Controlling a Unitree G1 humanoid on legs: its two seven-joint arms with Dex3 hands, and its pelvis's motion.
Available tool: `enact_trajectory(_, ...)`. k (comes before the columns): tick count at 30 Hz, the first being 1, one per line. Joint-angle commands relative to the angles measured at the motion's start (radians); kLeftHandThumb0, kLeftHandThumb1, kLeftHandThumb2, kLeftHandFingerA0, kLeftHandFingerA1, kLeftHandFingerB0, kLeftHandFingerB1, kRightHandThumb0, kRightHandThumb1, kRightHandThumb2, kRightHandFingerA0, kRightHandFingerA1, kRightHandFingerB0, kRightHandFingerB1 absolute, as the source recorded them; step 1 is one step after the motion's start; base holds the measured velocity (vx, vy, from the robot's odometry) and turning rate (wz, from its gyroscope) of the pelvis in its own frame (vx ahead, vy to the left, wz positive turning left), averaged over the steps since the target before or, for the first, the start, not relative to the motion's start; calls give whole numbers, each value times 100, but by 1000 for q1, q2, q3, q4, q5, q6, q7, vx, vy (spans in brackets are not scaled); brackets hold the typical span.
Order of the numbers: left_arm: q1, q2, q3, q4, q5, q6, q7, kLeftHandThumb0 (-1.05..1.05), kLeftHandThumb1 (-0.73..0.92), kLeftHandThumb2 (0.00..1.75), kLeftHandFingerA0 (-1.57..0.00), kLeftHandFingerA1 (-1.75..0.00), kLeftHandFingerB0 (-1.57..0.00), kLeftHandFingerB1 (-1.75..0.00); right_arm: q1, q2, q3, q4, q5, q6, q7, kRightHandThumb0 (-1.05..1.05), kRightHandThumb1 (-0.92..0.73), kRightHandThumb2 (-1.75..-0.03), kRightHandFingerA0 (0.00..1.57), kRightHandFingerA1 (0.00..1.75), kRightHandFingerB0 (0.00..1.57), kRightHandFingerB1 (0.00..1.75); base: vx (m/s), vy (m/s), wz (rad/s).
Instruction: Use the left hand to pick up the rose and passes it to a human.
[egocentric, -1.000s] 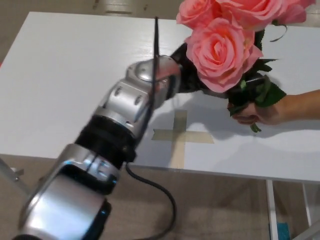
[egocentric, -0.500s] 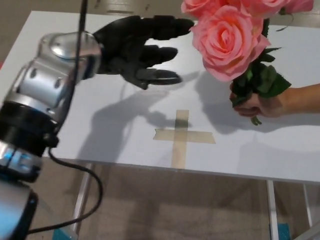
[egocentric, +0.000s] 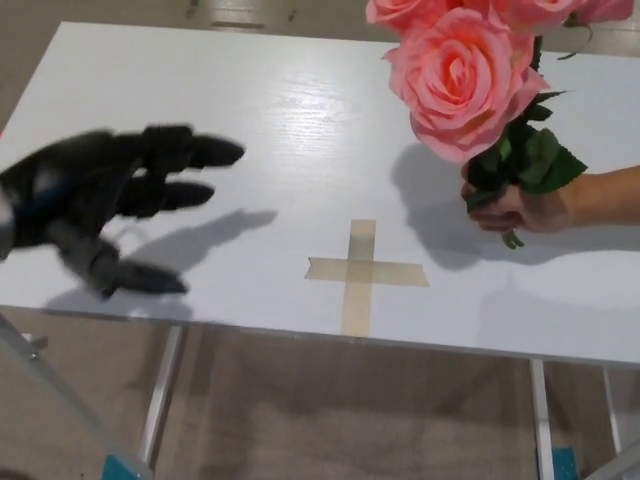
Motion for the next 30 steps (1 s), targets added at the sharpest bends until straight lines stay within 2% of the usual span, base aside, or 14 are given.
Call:
enact_trajectory(1, 350, -2, 237, -248, -145, -93, -77, -47, 40, 53, -15, -30, -21, -29, 45, -19, -5, 4, -8, -1, -5, -36, -75, -63, 60, 41, 45, 35, 0, 0, 0)
enact_trajectory(8, 712, -102, 405, -408, -223, -174, -131, -46, 41, 53, -18, -30, -21, -28, 49, -12, -14, 3, 0, -9, -19, -36, -75, -63, 60, 41, 47, 36, 0, 0, 0)
enact_trajectory(9, 841, -187, 387, -305, -186, -261, -121, -26, 23, 82, -7, -50, -6, -48, 49, -9, -18, -1, 3, -12, -35, -36, -74, -62, 61, 41, 50, 37, 0, 0, 0)
enact_trajectory(13, 864, -204, 392, -301, -181, -273, -122, -26, 23, 82, -7, -50, -6, -48, 49, -9, -19, -1, 4, -13, -37, -36, -74, -62, 61, 41, 50, 37, 0, 0, 0)
enact_trajectory(14, 872, -265, 355, -147, -89, -307, -13, -53, 47, 54, -33, -35, -29, -30, 59, -4, -19, -3, 3, -21, -46, -34, -73, -62, 62, 41, 51, 37, 0, 0, 0)
enact_trajectory(18, 885, -366, 327, 127, 104, -406, 263, -58, 51, 55, -47, -37, -40, -33, 115, 6, -8, -4, -9, -48, -61, -34, -73, -62, 62, 41, 51, 37, 0, 0, 0)
enact_trajectory(20, 881, -386, 324, 202, 149, -443, 333, -58, 51, 55, -47, -37, -40, -33, 129, 8, -5, -5, -12, -55, -64, -34, -73, -62, 62, 41, 51, 37, 0, 0, 0)
enact_trajectory(21, 832, -383, 282, 376, 233, -473, 459, -63, 44, 75, -45, -48, -39, -44, 138, 1, -3, -6, -13, -57, -57, -34, -73, -62, 61, 41, 50, 37, 0, 0, 0)
enact_trajectory(22, 808, -365, 244, 413, 279, -456, 490, -57, 53, 57, -49, -38, -42, -34, 133, -5, -1, -7, -15, -56, -54, -34, -73, -62, 61, 41, 50, 37, 0, 0, 0)
enact_trajectory(25, 736, -314, 177, 508, 325, -419, 496, -62, 52, 59, -42, -36, -36, -33, 121, -7, 0, -7, -17, -52, -52, -34, -73, -62, 61, 41, 50, 37, 0, 0, 0)
enact_trajectory(26, 708, -304, 157, 544, 335, -402, 508, -60, 44, 82, -35, -49, -22, -42, 116, -3, -3, -6, -13, -46, -52, -34, -73, -62, 60, 41, 50, 37, 0, 0, 0)
enact_trajectory(27, 696, -300, 149, 561, 339, -397, 514, -60, 44, 82, -35, -49, -22, -42, 114, -2, -4, -6, -12, -44, -52, -34, -73, -62, 60, 41, 50, 37, 0, 0, 0)
enact_trajectory(28, 674, -302, 140, 594, 341, -388, 531, -62, 55, 57, -34, -33, -31, -31, 115, -1, -5, -5, -10, -44, -51, -35, -73, -62, 61, 41, 50, 37, 0, 0, 0)
enact_trajectory(30, 591, -318, 139, 698, 324, -341, 590, -67, 57, 58, -28, -32, -27, -30, 116, 1, -16, -6, 0, -42, -53, -35, -73, -62, 62, 41, 51, 37, 0, 0, 0)
